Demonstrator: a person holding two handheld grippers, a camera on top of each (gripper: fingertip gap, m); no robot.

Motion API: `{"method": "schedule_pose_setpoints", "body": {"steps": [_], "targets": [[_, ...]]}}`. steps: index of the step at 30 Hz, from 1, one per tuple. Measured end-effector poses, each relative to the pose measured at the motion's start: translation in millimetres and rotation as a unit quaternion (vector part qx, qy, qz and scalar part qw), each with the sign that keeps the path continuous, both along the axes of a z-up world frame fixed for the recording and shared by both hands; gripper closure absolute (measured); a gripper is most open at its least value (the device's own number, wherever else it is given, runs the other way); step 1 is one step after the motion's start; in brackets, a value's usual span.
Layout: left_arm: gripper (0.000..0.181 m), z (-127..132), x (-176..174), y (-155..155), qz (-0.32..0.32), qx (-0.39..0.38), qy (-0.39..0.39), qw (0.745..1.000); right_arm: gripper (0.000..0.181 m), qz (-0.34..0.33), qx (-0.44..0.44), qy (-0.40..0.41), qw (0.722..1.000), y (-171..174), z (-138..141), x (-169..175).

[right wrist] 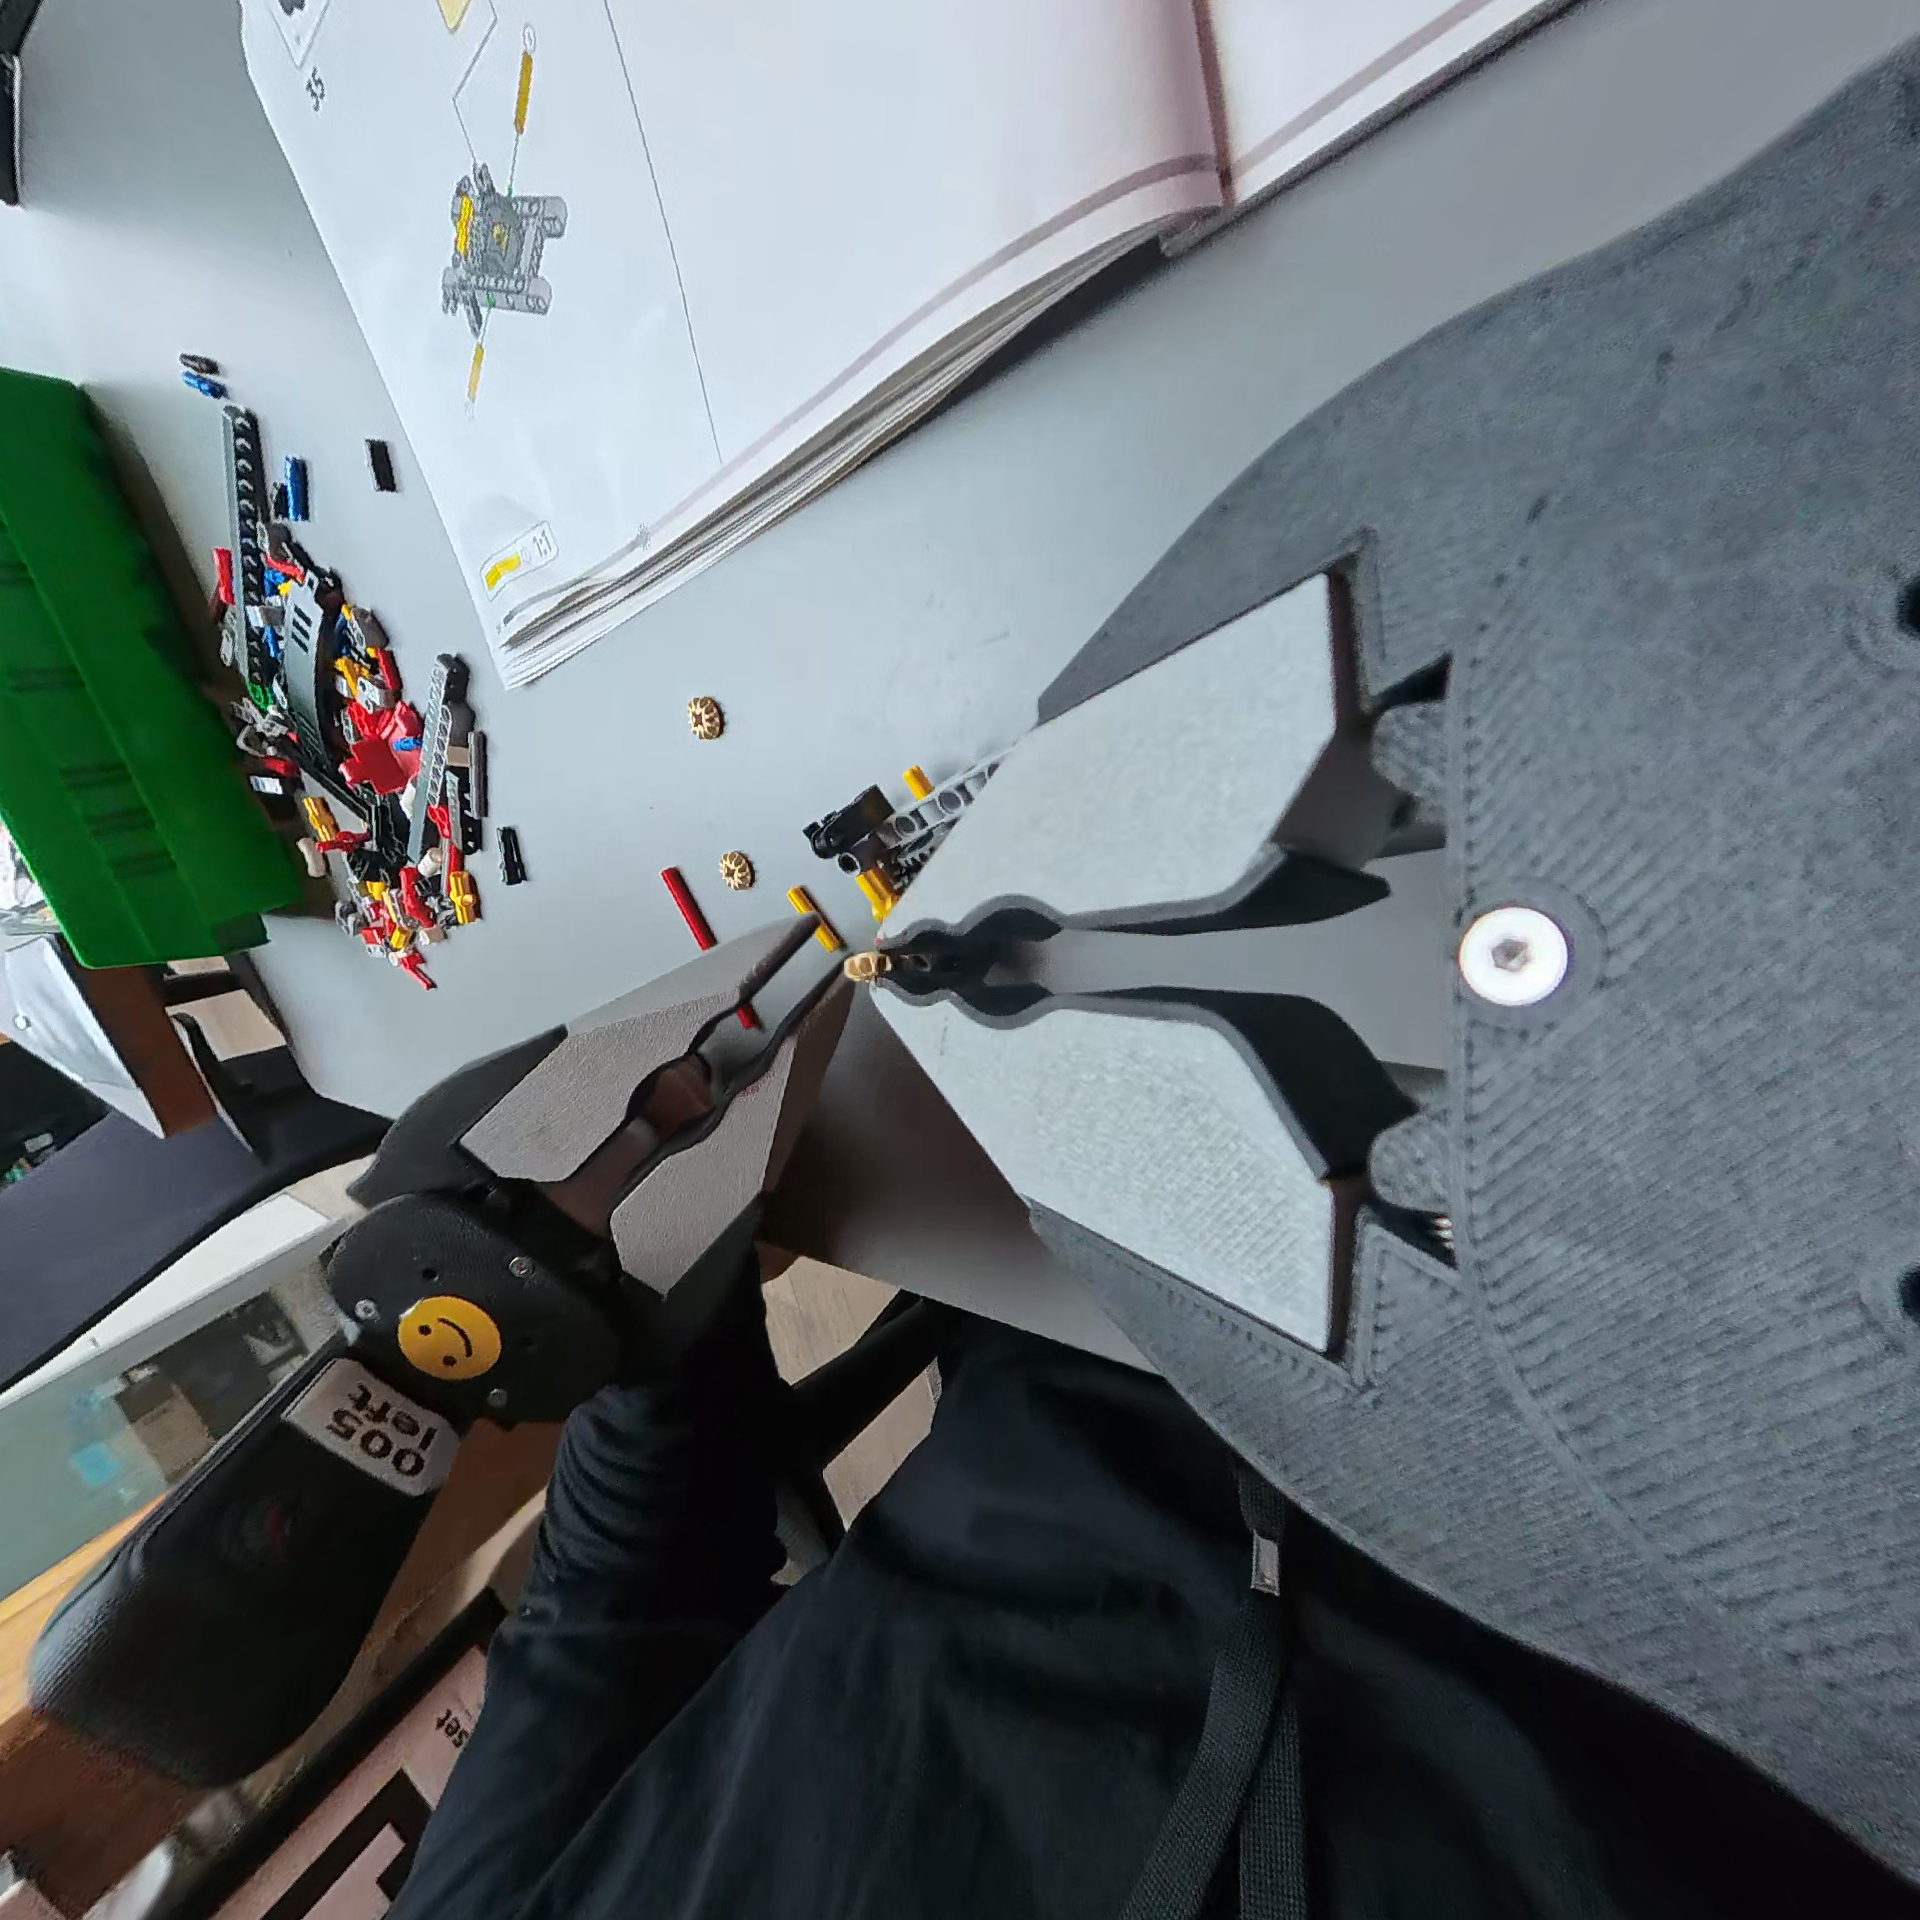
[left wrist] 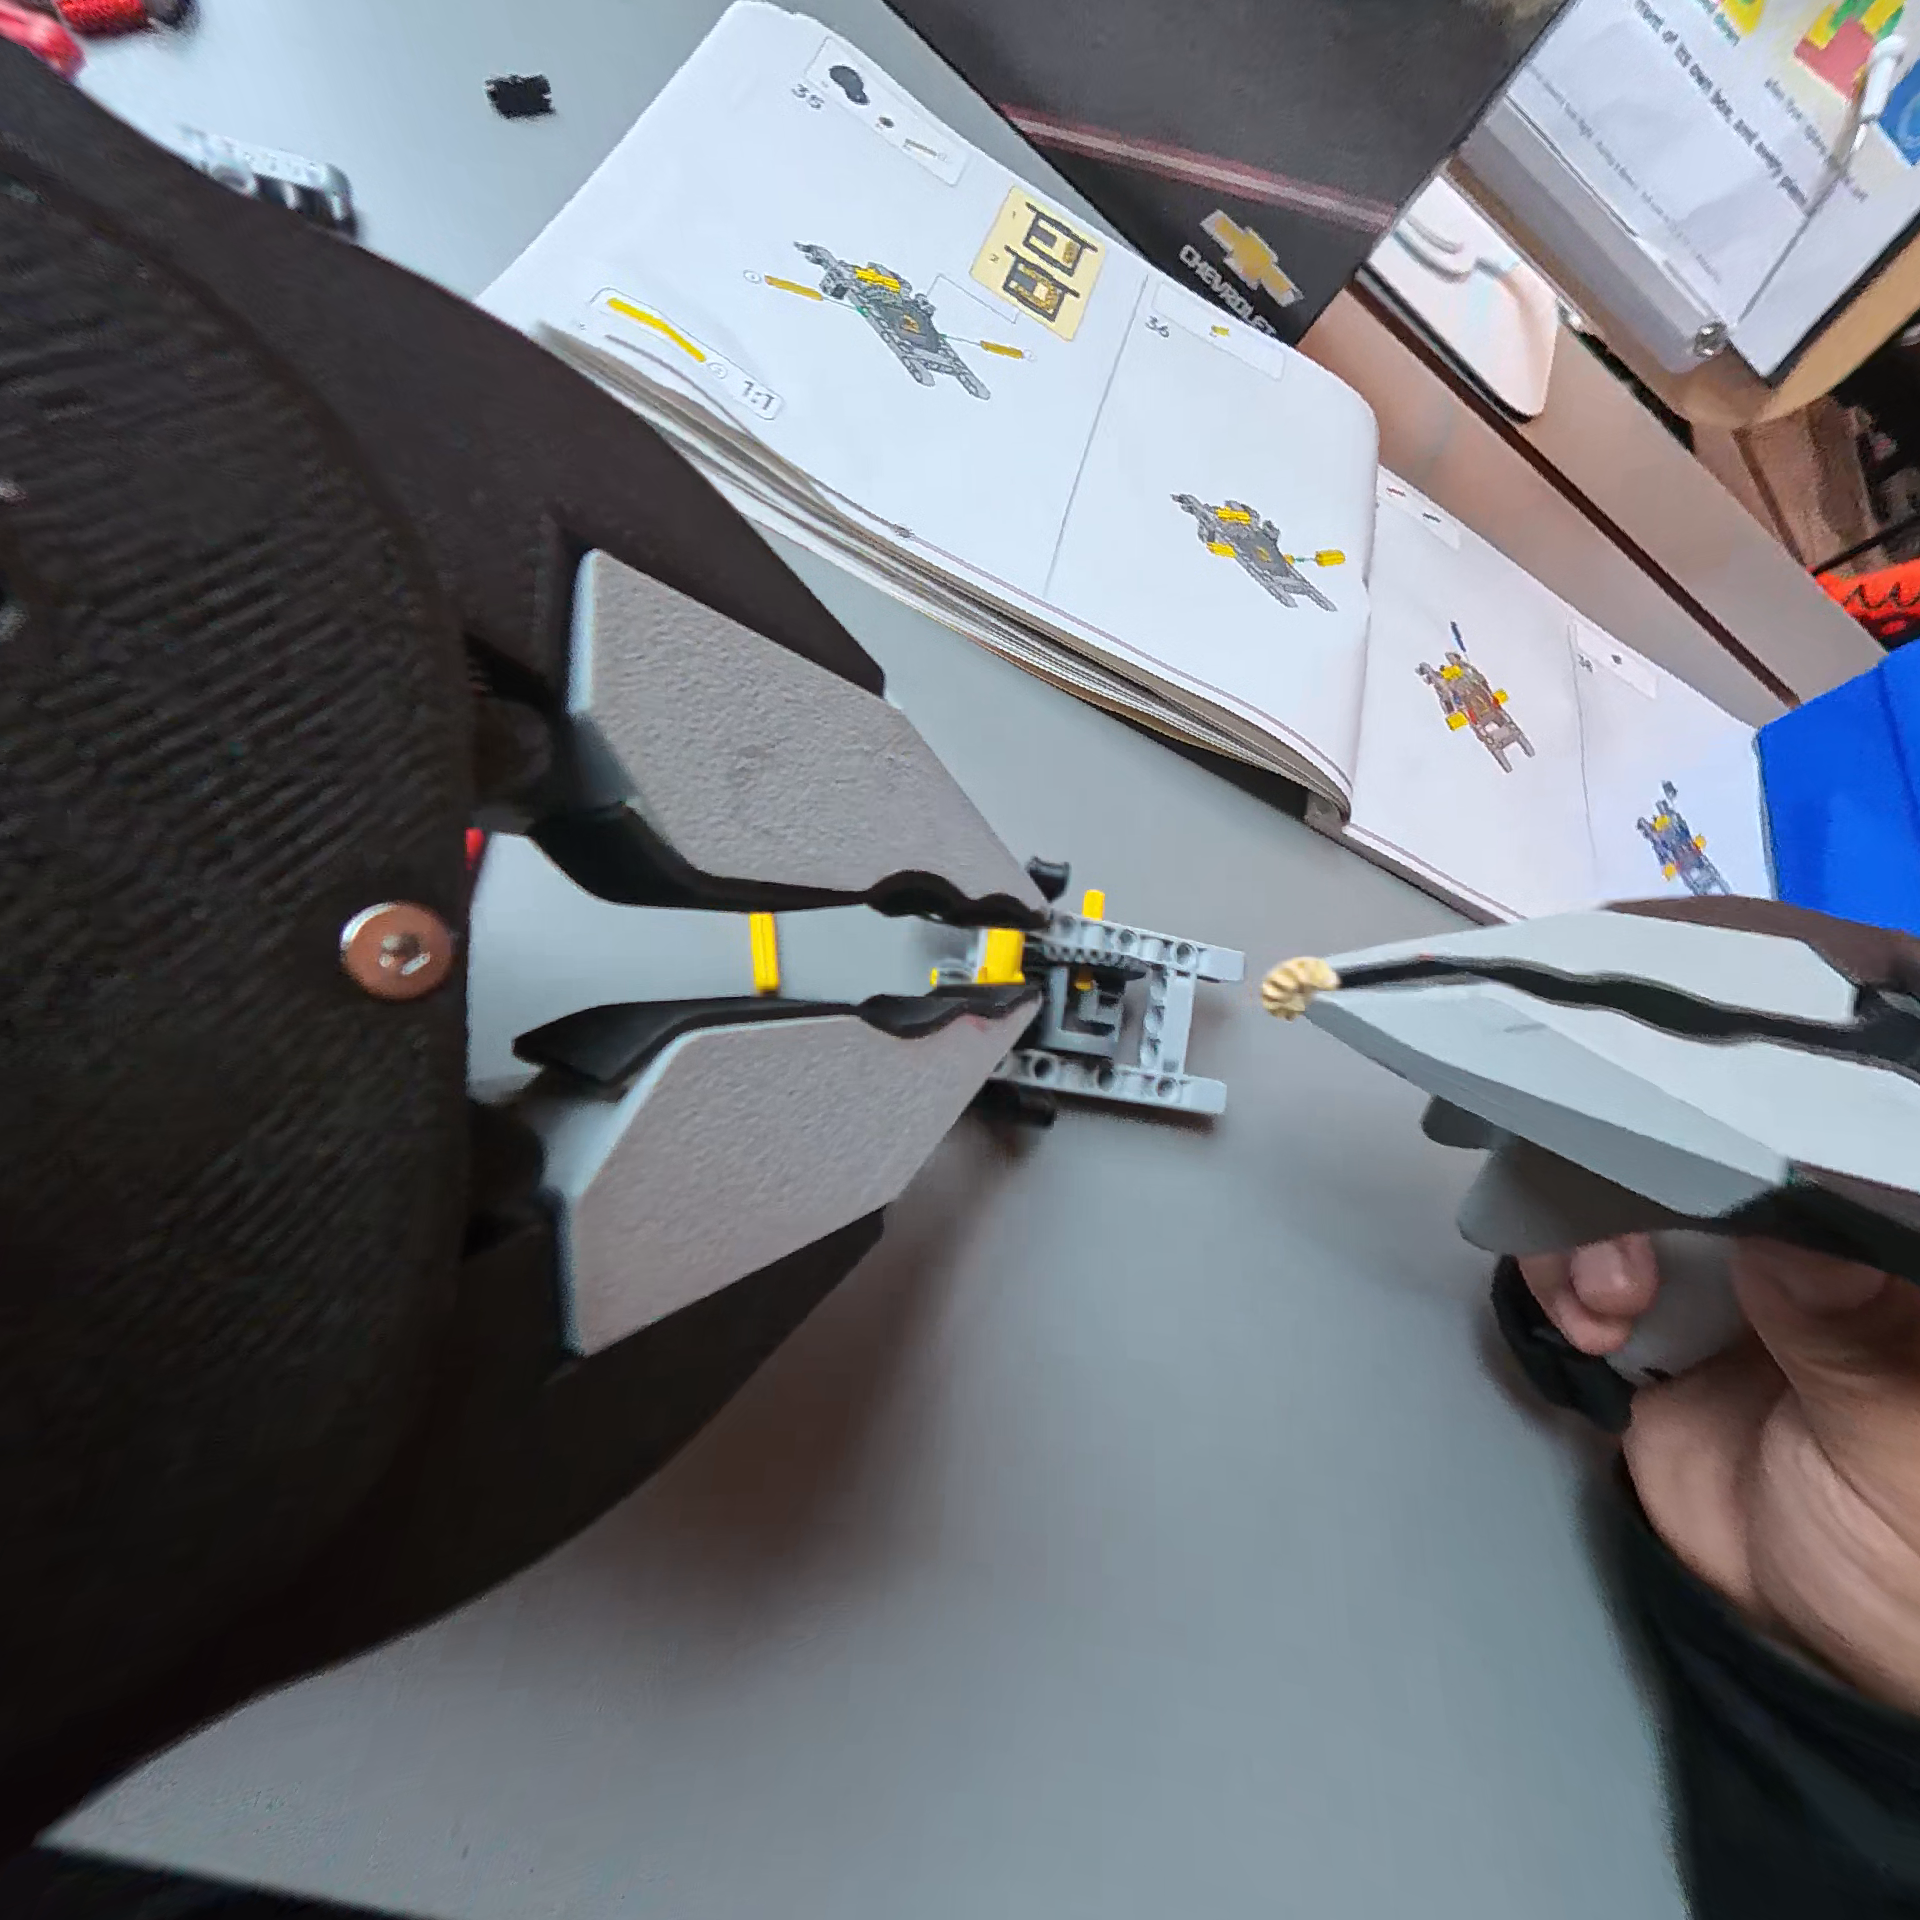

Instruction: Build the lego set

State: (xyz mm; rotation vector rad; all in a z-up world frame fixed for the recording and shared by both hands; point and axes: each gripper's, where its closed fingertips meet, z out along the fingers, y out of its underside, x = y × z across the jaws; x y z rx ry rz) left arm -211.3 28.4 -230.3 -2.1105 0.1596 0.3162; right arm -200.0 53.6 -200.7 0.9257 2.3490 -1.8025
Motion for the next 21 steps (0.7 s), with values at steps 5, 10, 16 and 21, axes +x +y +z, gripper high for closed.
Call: {"method": "schedule_pose_setpoints", "body": {"steps": [5,10,16,21], "targets": [[0.173,-0.7,-3.8,-3.0,0.006,0.013,-0.014,1.0,0.181,-0.019,0.013,0.008,1.0,7.1,-4.6,-6.4],[0.17,-7.9,1.0,-3.6,-0.01,-0.009,-0.027,1.0,0.181,-0.03,0.085,0.058,0.994,10.3,-18.0,-10.0],[0.173,-1.2,0.8,-4.5,-0.033,-0.009,-0.047,0.998,0.181,-0.015,0.166,0.128,0.978,5.0,-27.7,-6.2],[0.163,8.3,-22.9,-4.8,-0.071,-0.08,-0.1,0.989,0.181,-0.017,0.213,0.185,0.959,4.7,-27.4,-8.9]]}}
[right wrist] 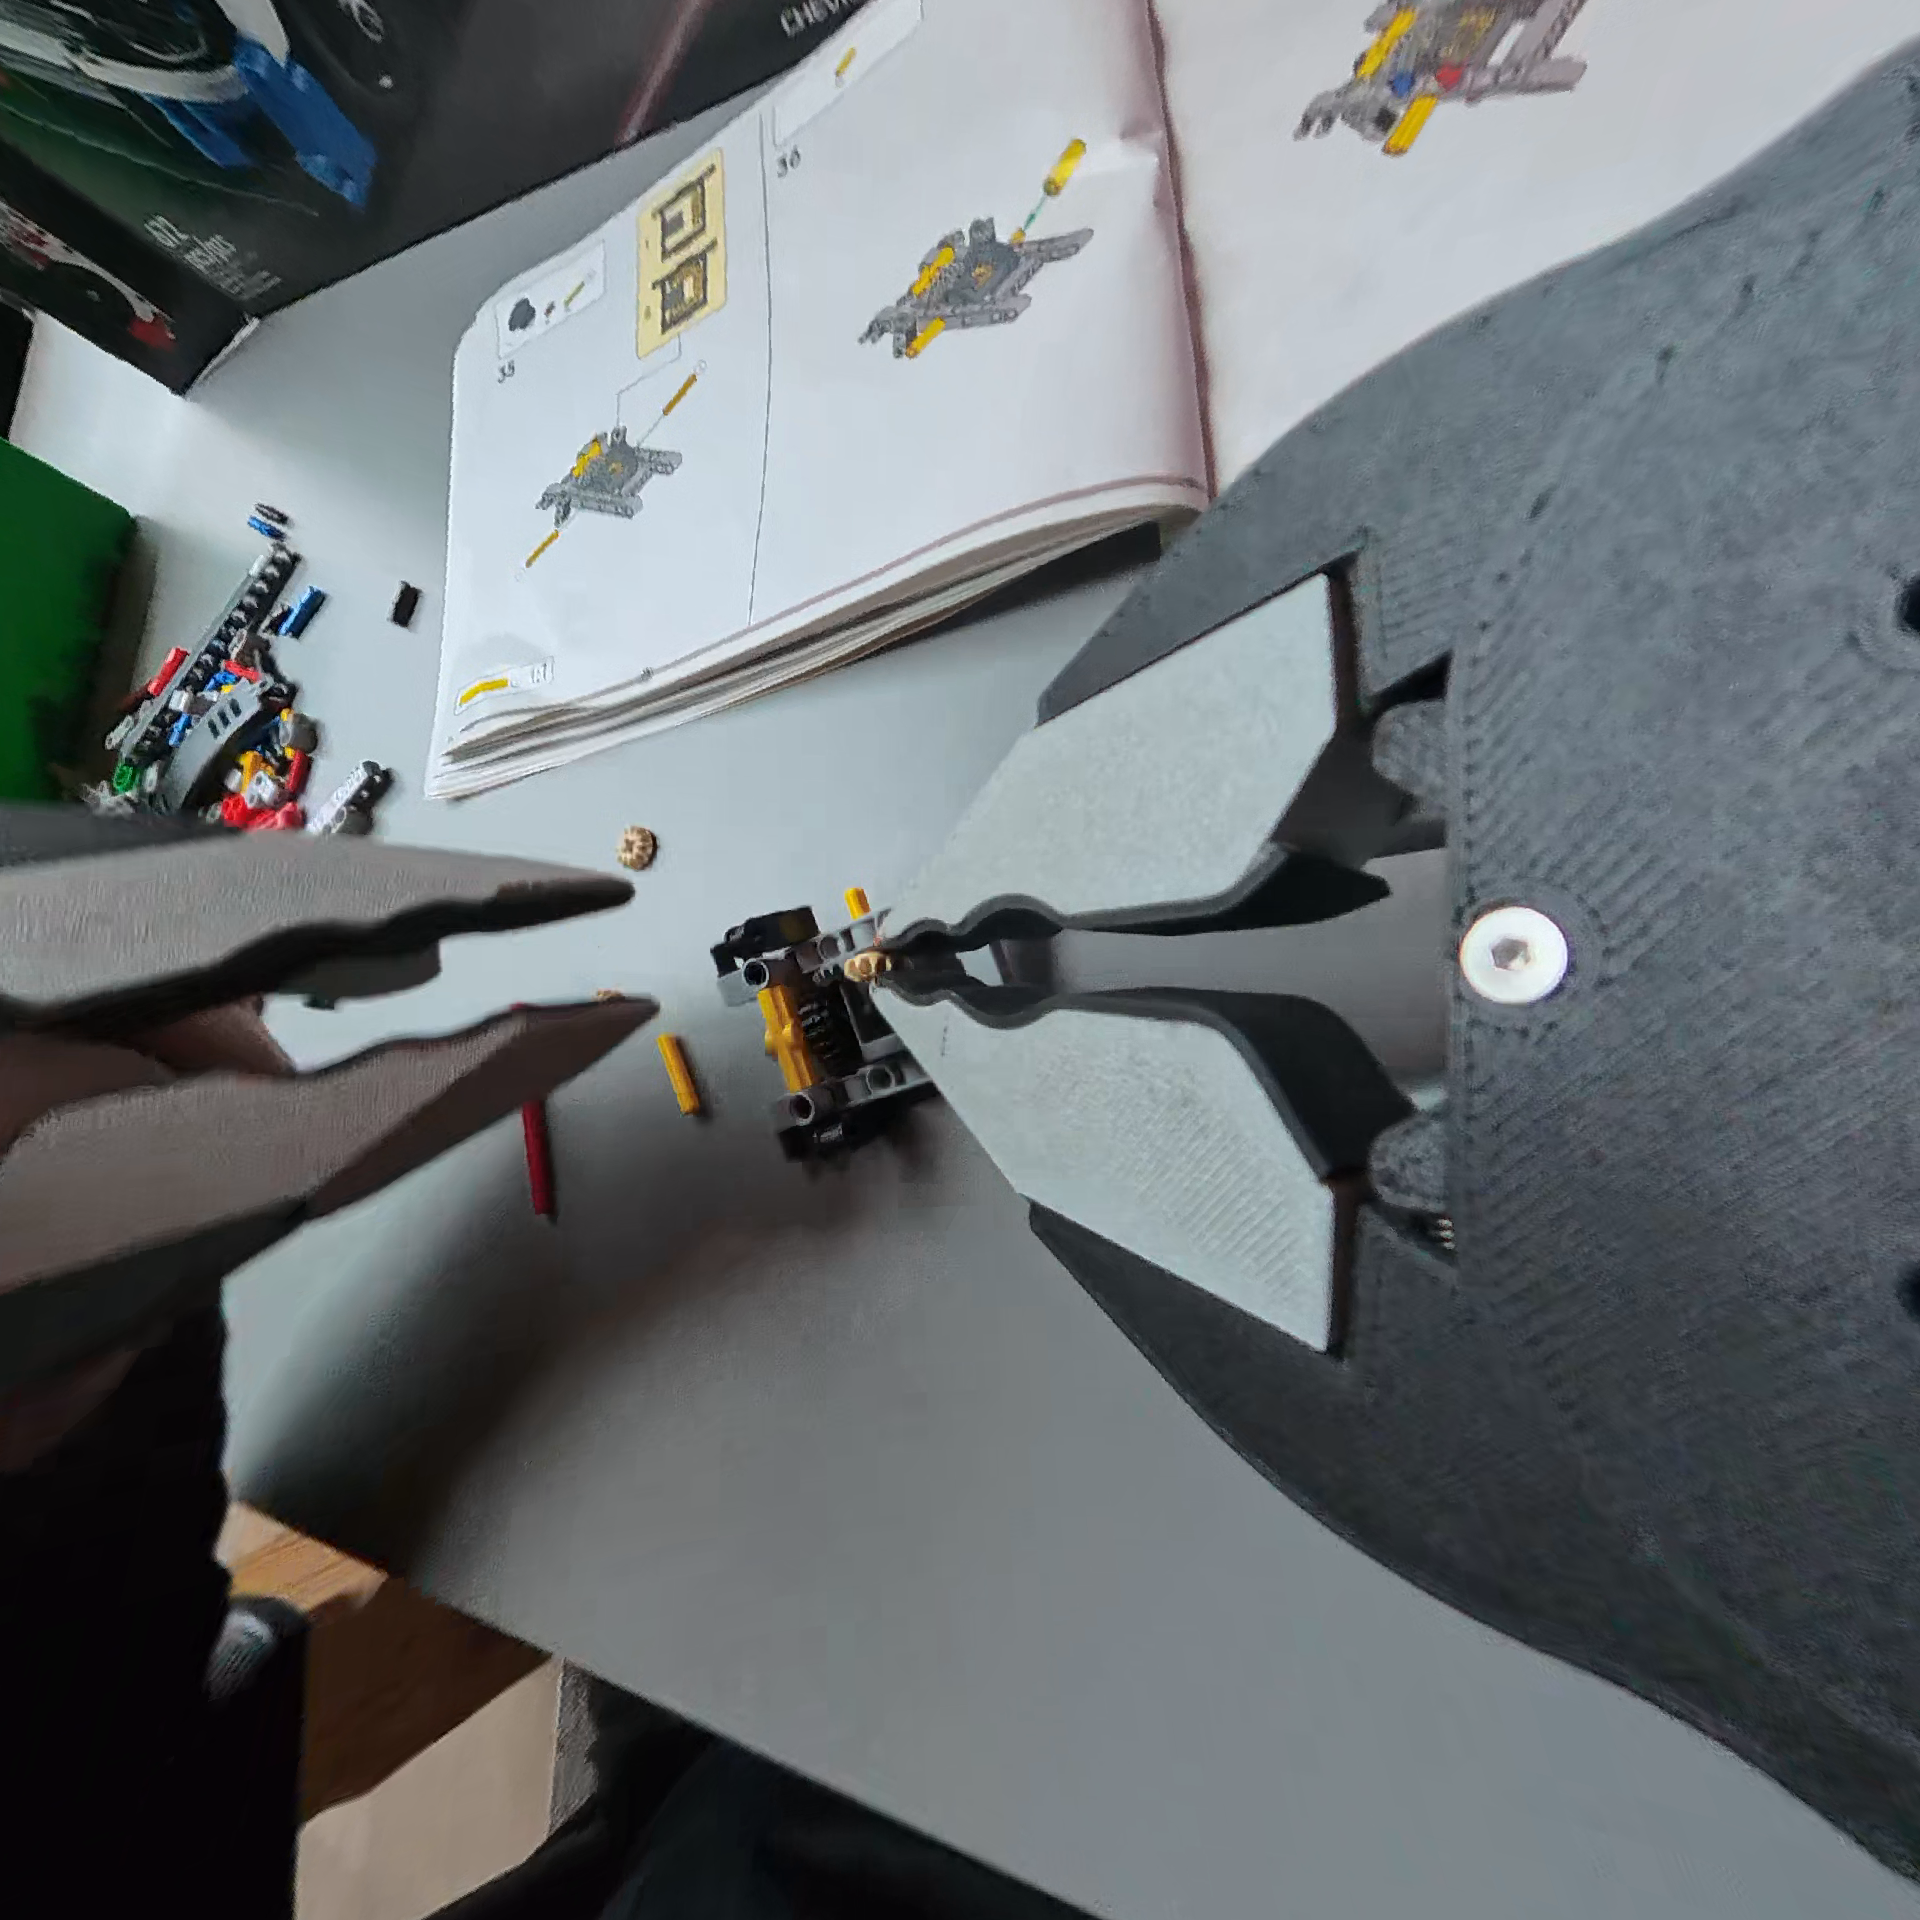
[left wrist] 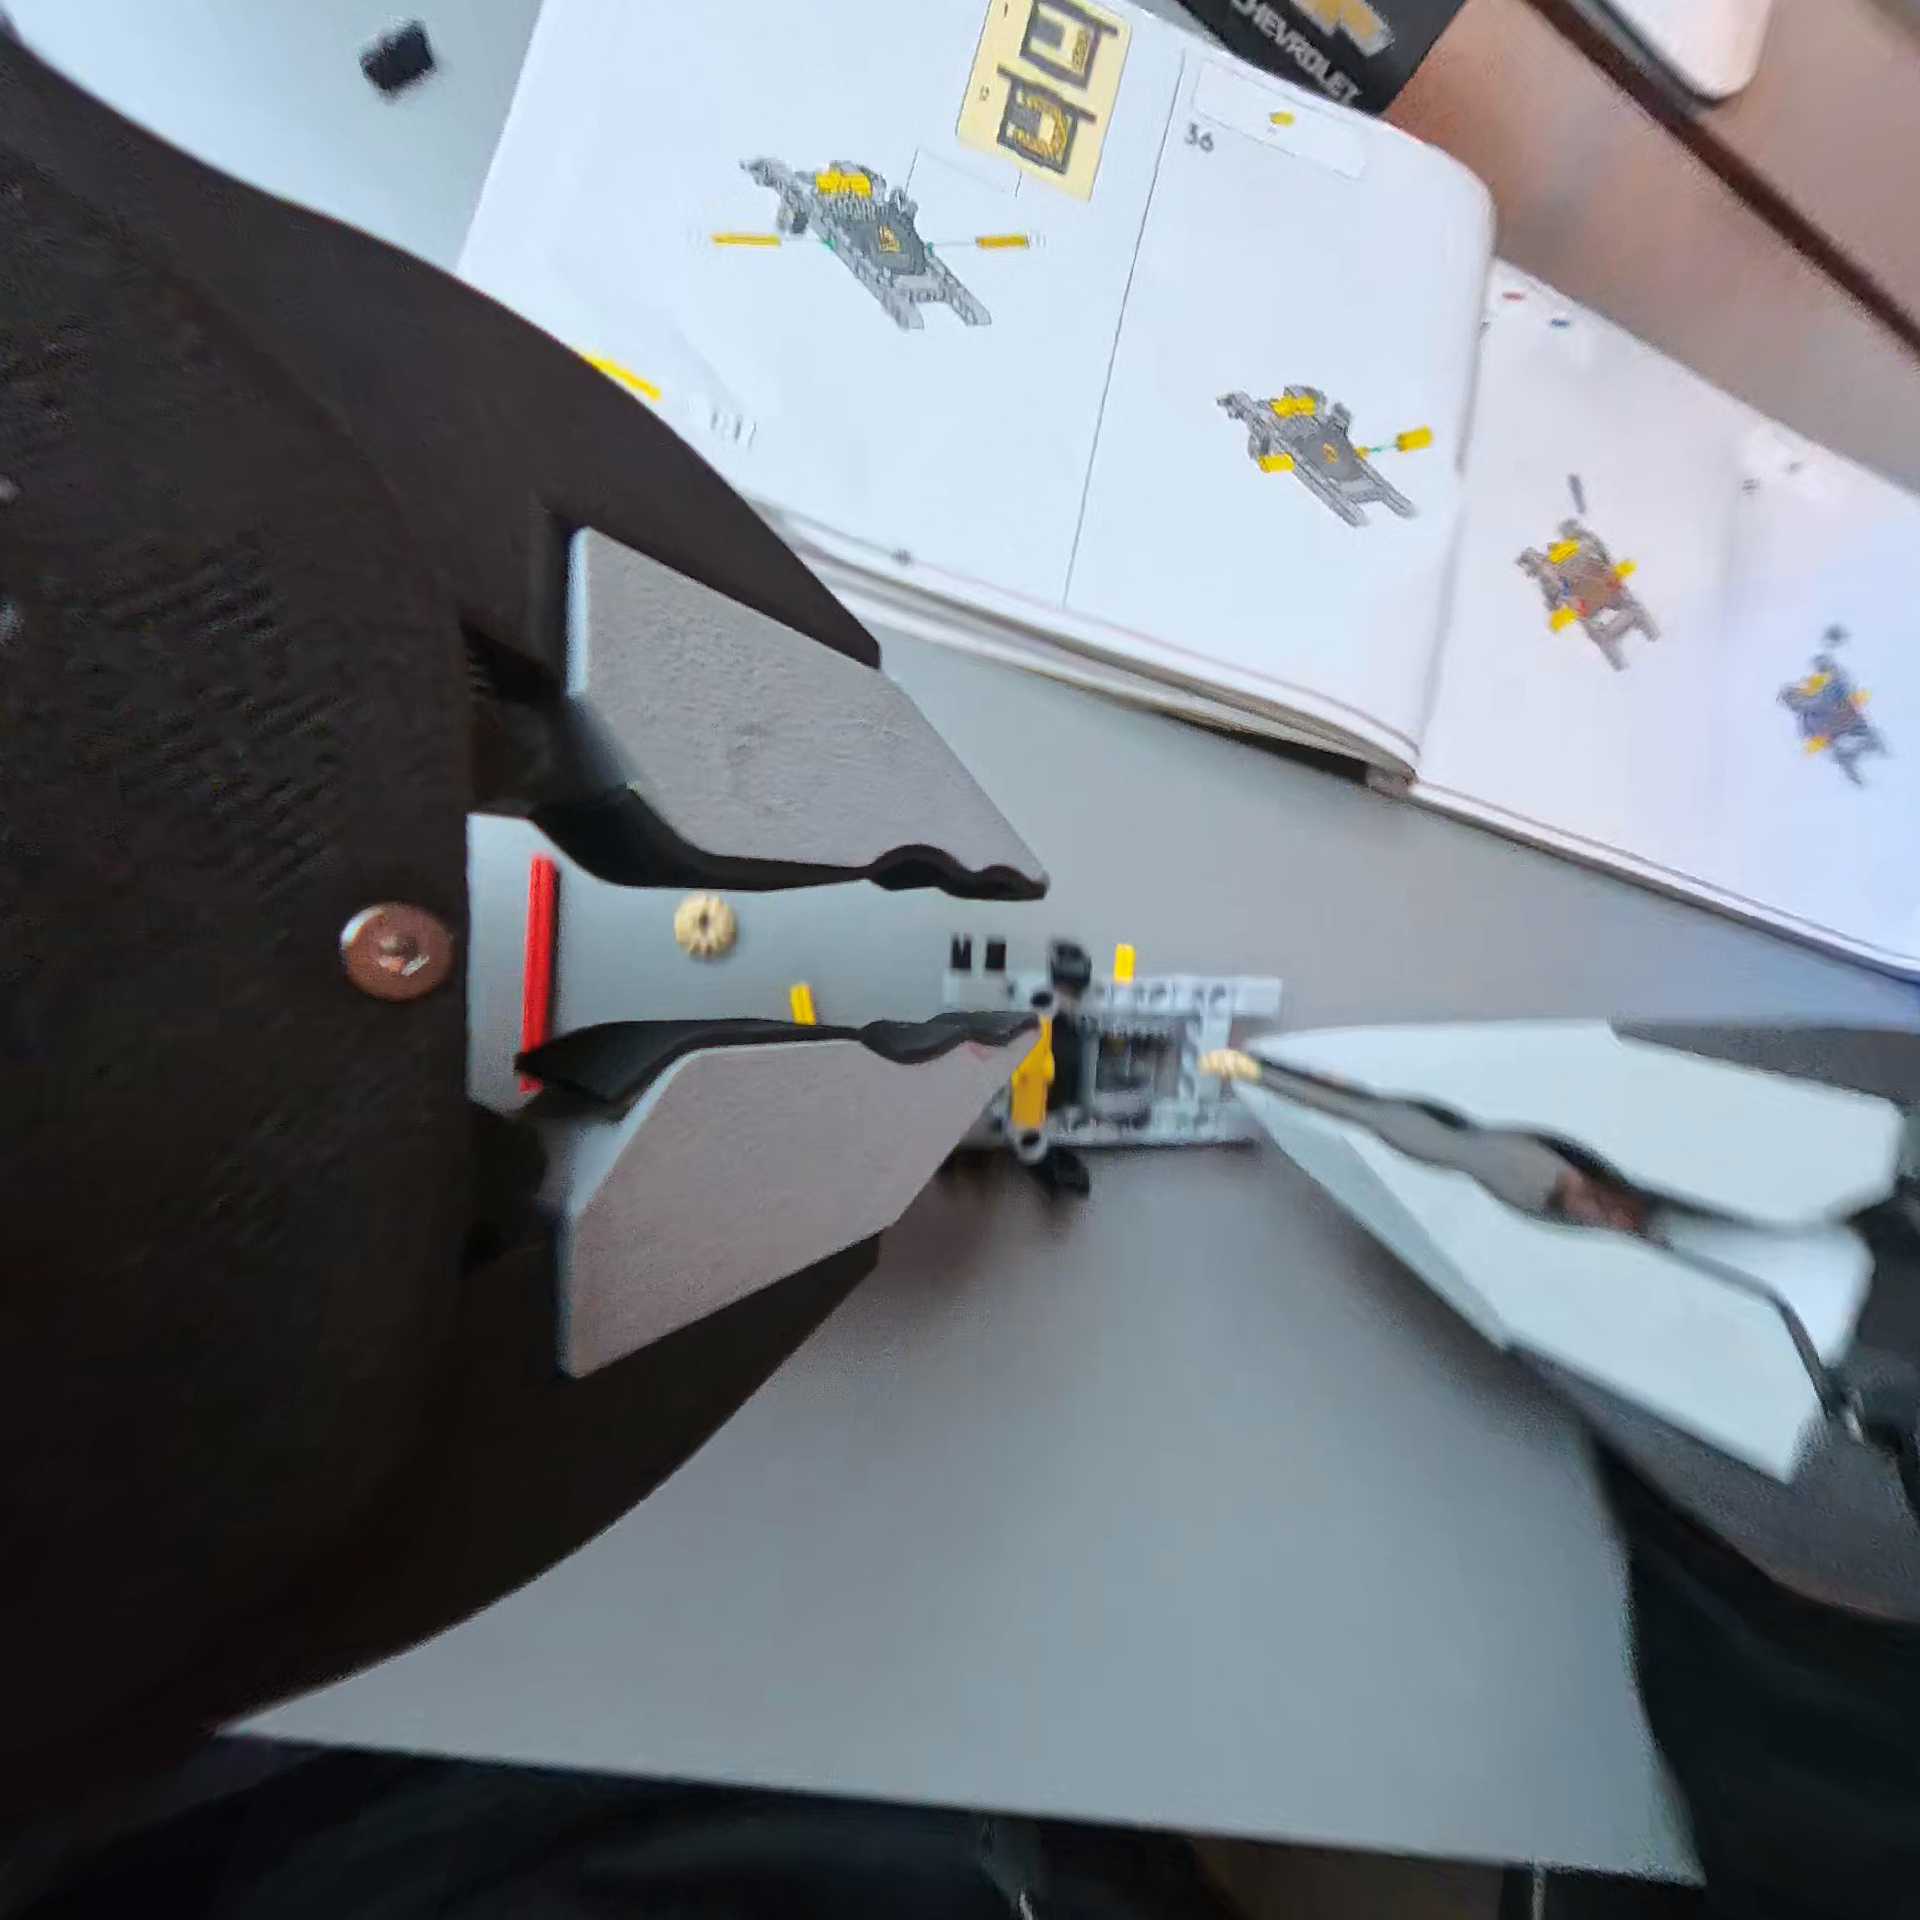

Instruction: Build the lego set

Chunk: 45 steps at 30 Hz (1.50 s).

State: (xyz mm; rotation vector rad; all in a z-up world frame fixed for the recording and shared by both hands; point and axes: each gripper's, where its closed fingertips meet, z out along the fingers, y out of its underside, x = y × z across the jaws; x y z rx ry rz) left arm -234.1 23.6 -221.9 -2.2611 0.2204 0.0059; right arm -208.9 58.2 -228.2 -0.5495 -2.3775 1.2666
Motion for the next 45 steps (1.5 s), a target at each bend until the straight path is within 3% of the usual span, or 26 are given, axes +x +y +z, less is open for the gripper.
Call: {"method": "schedule_pose_setpoints", "body": {"steps": [5,9,14,17,20,28,30,39,45], "targets": [[0.176,-7.6,-31.2,24.0,-0.053,-0.044,-0.026,0.997,0.181,0.001,0.04,0.051,0.998,4.4,6.8,-3.8],[0.177,-19.4,-23.9,30.4,-0.126,-0.092,-0.118,0.981,0.181,0.013,0.06,0.062,0.996,2.3,6.9,-1.2],[0.179,-14.4,-13.6,34.8,-0.162,-0.085,-0.213,0.96,0.181,0.025,0.089,0.075,0.993,-1.5,1.1,0.5],[0.178,-8.8,-17.1,36.2,-0.154,-0.064,-0.188,0.968,0.181,0.024,0.08,0.074,0.994,-3.2,2.0,-0.2],[0.176,9.7,-0.7,32.7,-0.19,-0.02,-0.166,0.967,0.181,0.014,0.057,0.071,0.996,-1.3,8.1,-3.2],[0.175,5.7,23.0,39.9,-0.207,-0.007,-0.056,0.977,0.181,0.001,-0.002,0.071,0.997,1.5,24.6,-5.9],[0.181,6.0,26.0,41.4,-0.21,0.003,-0.049,0.976,0.181,-0.003,-0.005,0.07,0.998,1.2,25.2,-6.9],[0.178,0.8,25.4,44.7,-0.197,0.0,-0.065,0.978,0.181,-0.015,0.004,0.071,0.997,4.4,21.6,-9.7],[0.181,-0.6,22.5,46.8,-0.192,0.008,-0.031,0.981,0.181,-0.018,0.003,0.069,0.997,5.6,20.6,-10.1]]}}
